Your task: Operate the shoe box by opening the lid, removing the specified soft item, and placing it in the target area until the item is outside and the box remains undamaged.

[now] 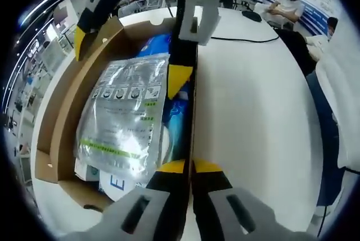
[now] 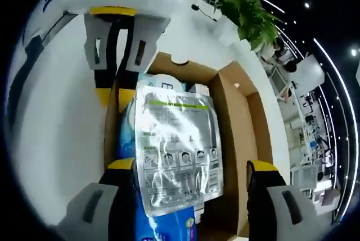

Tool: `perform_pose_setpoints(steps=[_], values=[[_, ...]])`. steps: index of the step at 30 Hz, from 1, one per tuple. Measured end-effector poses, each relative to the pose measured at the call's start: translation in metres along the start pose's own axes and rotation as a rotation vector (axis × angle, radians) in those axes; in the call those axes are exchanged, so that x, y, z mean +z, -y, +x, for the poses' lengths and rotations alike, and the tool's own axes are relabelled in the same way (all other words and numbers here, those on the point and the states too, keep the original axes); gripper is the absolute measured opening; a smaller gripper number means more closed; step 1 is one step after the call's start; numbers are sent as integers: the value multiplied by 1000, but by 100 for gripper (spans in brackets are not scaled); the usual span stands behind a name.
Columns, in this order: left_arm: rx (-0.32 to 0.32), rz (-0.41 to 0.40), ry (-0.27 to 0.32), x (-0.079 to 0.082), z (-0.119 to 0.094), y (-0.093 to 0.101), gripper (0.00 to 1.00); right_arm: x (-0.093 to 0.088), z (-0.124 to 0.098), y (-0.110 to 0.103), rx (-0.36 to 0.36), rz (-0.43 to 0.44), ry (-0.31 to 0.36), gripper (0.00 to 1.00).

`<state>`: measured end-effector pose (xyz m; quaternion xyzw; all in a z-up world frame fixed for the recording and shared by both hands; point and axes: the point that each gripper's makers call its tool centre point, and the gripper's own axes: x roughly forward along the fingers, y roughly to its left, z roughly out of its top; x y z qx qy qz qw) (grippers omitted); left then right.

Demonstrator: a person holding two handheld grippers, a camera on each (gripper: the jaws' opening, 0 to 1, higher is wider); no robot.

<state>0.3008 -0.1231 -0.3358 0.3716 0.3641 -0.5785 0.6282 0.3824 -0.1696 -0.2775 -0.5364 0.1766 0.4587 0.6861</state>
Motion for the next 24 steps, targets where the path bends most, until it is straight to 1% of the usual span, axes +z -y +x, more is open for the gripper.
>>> perform_pose_setpoints(steps=[4, 7, 9, 12, 17, 21, 24], values=[[1, 0, 1, 0, 0, 0, 1, 10, -7, 8, -68, -13, 32, 82], [1, 1, 1, -1, 0, 0, 1, 12, -11, 12, -99, -17, 35, 83], [0, 1, 0, -1, 0, 0, 1, 13, -18, 19, -139, 7, 36, 83], [-1, 0, 0, -1, 0, 0, 1, 21, -28, 29, -185, -13, 61, 82], [-2, 0, 0, 0, 0, 0, 1, 30, -43, 51, -265, -48, 75, 79], [-4, -1, 0, 0, 0, 0, 1, 34, -49, 65, -285, -62, 83, 76], [-4, -1, 1, -1, 0, 1, 1, 33, -44, 73, -287, -83, 70, 74]])
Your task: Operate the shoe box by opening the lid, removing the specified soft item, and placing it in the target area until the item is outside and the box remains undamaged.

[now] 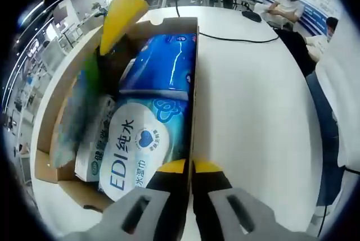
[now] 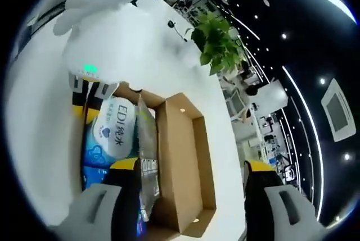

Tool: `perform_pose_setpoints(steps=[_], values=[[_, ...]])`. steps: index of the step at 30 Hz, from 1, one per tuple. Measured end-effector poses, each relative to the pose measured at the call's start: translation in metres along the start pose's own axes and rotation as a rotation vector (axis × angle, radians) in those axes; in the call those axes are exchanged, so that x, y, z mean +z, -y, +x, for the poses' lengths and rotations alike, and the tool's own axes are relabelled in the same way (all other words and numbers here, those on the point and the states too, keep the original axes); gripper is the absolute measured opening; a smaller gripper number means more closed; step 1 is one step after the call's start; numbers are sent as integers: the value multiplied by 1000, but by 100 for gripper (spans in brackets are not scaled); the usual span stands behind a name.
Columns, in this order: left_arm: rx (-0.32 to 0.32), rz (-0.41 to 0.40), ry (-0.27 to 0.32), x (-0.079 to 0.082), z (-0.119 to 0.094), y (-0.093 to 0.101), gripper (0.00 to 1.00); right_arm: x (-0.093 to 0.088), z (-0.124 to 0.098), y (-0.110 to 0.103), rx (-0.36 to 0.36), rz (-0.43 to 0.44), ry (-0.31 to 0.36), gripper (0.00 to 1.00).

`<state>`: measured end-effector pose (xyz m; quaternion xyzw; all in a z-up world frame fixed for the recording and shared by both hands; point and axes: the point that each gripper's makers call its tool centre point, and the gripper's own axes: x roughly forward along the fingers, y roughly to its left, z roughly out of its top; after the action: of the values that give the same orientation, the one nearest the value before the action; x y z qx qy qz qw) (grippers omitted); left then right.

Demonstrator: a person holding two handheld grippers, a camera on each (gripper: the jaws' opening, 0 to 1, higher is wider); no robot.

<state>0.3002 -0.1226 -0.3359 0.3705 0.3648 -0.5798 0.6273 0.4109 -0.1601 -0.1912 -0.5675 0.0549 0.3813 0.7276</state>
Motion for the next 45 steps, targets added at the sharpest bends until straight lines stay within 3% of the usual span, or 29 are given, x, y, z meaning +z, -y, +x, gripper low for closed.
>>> perform_pose_setpoints(steps=[8, 13, 20, 28, 33, 40, 45], values=[[-5, 3, 4, 0, 0, 0, 1, -6, 20, -8, 55, -2, 0, 66], [-7, 4, 6, 0, 0, 1, 1, -8, 28, -22, 116, 63, 5, 58], [-10, 6, 8, 1, 1, 0, 1, -11, 33, -30, 146, 67, 3, 58], [-12, 8, 8, 1, 0, 0, 1, -18, 37, -19, 175, 103, -3, 58], [-13, 8, 9, 1, 0, 0, 1, -36, 46, -22, 278, 182, -30, 56], [-10, 5, 12, 0, 0, 0, 1, -46, 47, -26, 429, 262, -75, 56], [-12, 6, 13, 0, -1, 0, 1, -44, 46, -24, 489, 223, -83, 56]])
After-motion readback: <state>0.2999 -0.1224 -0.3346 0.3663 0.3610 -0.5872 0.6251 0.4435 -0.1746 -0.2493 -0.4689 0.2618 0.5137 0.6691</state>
